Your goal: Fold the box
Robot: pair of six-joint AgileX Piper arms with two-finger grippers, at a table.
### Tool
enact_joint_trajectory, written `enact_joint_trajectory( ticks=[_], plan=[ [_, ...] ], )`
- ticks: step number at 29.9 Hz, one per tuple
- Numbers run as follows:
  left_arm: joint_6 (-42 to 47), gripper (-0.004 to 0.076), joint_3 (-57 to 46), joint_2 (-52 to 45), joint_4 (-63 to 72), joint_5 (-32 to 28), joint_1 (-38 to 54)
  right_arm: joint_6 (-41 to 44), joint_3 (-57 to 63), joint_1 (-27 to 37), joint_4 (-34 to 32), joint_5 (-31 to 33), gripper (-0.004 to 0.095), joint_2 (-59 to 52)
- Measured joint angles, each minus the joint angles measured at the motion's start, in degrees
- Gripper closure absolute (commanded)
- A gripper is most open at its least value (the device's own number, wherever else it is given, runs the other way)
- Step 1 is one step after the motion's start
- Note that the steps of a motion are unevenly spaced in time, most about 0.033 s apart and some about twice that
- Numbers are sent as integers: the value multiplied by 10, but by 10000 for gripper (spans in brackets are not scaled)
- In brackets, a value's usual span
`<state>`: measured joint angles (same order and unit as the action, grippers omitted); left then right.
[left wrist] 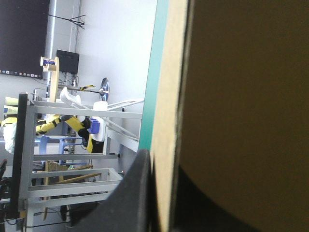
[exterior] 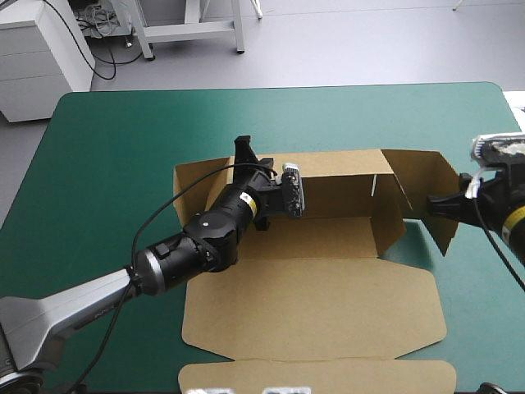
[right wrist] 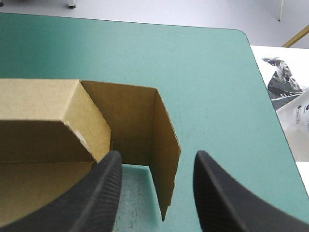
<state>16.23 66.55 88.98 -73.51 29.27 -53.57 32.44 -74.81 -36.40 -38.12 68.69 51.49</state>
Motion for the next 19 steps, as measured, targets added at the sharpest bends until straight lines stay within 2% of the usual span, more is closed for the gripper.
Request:
enact_joint_trajectory(
  ticks=[5,10,13,19],
  plan=[
    [69,733,-4,16,-59,39,-23,-12,-53,0,-3,6,479,61],
    [90,733,-12,19,-79,43,-23,-39,-105,30,10,19,479,117],
    [92,733,-13,19,-83,42,-23,-84,-144,80,57,19,479,150],
    [96,733,-14,19,-95,41,-23,-214,-224,224,211,19,479,235]
  ],
)
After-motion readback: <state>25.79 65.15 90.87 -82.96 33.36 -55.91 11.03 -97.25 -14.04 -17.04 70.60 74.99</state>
